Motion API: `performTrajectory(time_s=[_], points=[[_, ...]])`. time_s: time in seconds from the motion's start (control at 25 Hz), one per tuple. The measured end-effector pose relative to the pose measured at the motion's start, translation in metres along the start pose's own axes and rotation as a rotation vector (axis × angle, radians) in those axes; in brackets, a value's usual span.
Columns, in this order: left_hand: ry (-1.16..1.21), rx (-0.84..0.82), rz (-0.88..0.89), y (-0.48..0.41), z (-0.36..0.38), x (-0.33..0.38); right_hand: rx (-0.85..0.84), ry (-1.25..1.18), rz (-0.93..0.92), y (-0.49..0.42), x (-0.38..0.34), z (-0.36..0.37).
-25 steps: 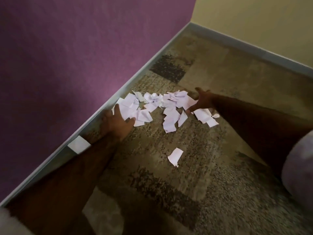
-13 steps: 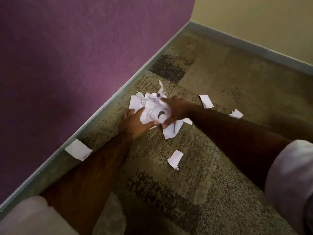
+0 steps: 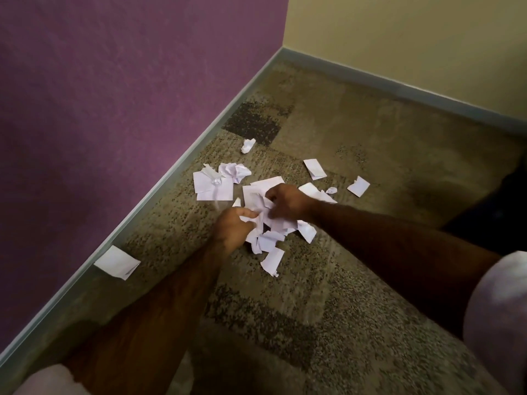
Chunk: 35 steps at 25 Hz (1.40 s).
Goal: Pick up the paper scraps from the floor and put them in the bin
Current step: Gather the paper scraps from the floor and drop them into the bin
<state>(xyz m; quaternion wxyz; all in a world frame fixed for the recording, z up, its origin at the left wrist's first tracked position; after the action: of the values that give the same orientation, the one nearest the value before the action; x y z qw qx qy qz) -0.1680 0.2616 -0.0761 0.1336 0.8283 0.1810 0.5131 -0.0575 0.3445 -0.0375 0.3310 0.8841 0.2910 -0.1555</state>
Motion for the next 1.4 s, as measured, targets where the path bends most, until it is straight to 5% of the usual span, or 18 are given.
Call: performTrajectory(time_s=[0.32,0.56,0.8,1.04,1.16,1.24,1.4], points=[[0.118,-0.190,0.291,0.043,-0.003,0.192,0.209,-0.200,0.128,0.161,0.023,-0.153],[0.332,-0.457,0.581,0.095,0.108,0.379,0.416,0.120,0.578,0.364,0.084,-0.266],[0.078,-0.469,0.565,0.147,0.227,0.479,0.511,0.145,0.929,0.491,0.159,-0.274],[0.295,-0.610,0.475,0.146,0.245,0.444,0.569,-0.165,0.971,0.492,0.201,-0.246],[0.294,-0.506,0.543,0.126,0.207,0.418,0.516,0.142,1.017,0.473,0.192,-0.264],[0.244,-0.389,0.568,0.107,0.170,0.382,0.657,0.308,0.921,0.446,0.163,-0.283],[-0.126,-0.134,0.410,0.053,0.076,0.234,0.632,-0.073,0.548,0.334,0.100,-0.242]])
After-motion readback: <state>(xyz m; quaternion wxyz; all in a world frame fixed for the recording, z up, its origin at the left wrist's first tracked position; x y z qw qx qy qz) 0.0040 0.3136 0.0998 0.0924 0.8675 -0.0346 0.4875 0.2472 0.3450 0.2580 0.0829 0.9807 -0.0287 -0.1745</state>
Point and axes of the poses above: each hand's wrist, its own y-axis away from the middle knuckle, its own z-axis out of the palm, x = y × z, the point moved 10 cm from there along -y, towards the middle knuckle, and after that the axes turned 9 degrees about -x, right-handed, at the moved point
